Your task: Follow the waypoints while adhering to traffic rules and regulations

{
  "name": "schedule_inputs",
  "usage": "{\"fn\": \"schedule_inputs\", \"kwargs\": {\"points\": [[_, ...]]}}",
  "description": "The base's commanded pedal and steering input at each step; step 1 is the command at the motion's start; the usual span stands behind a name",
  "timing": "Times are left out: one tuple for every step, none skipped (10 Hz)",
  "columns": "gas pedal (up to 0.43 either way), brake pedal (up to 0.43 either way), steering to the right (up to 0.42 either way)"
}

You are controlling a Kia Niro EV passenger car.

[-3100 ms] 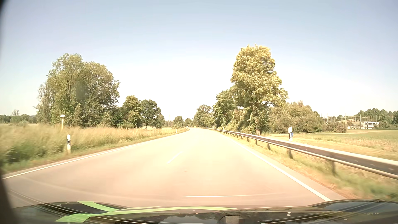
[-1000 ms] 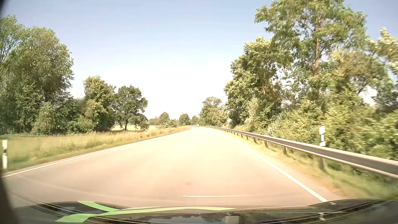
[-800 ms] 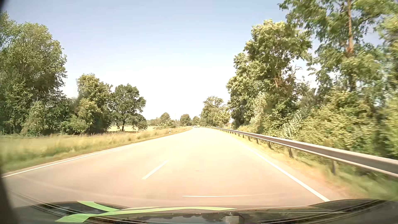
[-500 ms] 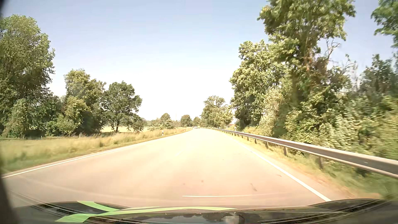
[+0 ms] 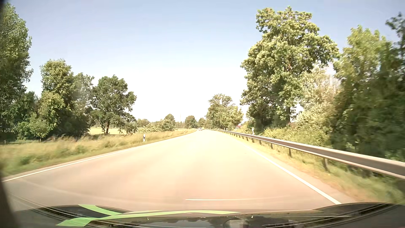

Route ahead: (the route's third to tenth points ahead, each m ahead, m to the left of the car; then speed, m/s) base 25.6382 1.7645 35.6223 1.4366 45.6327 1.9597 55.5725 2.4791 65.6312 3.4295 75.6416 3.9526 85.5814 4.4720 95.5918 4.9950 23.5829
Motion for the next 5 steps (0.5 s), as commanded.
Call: {"fn": "schedule_inputs", "kwargs": {"points": [[0.248, 0.000, -0.005], [0.248, 0.000, -0.005], [0.248, 0.000, -0.005], [0.248, 0.000, -0.004], [0.248, 0.000, -0.004]]}}
